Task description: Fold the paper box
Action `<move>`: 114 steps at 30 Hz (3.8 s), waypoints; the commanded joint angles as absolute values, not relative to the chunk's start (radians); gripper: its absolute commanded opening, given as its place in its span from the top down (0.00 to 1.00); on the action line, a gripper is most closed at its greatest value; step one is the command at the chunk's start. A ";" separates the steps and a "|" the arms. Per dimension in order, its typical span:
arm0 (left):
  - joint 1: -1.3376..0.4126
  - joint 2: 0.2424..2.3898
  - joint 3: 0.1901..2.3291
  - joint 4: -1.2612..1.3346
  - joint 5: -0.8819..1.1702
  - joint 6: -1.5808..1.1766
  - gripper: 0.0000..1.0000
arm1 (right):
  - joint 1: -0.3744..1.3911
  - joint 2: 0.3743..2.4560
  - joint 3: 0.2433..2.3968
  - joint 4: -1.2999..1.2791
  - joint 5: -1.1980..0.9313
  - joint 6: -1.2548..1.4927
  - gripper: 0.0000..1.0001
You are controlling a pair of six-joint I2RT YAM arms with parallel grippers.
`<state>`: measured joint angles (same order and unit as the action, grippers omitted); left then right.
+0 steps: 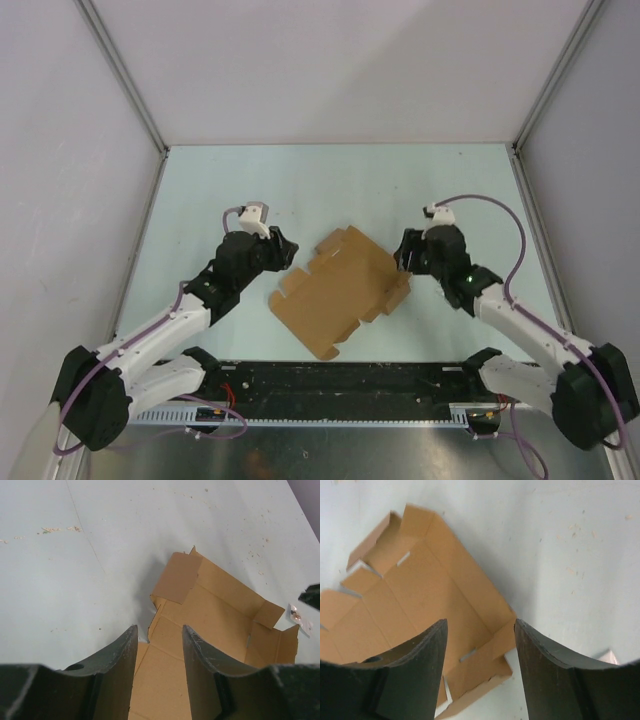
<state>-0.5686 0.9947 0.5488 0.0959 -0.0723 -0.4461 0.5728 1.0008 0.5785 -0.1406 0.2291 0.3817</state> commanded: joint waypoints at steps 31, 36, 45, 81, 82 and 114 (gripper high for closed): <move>-0.560 1.008 0.584 0.126 -0.025 -0.459 0.55 | 0.299 1.339 0.781 -0.462 -0.038 0.793 0.46; -0.560 1.008 0.580 0.126 -0.031 -0.459 0.54 | 0.310 1.370 0.770 -0.413 -0.060 0.818 0.49; -0.558 1.002 0.577 0.126 -0.035 -0.456 0.55 | 0.334 1.420 0.769 -0.339 -0.098 0.841 0.62; -0.436 0.916 0.586 0.008 0.023 -0.543 0.00 | 0.532 1.290 0.807 -0.138 0.069 0.143 1.00; -0.436 0.905 0.571 0.008 0.014 -0.543 0.00 | 0.541 1.292 0.808 -0.124 0.071 0.138 1.00; -0.436 0.920 0.296 0.514 0.101 -0.466 0.08 | 0.666 1.077 0.554 0.190 0.296 -0.035 1.00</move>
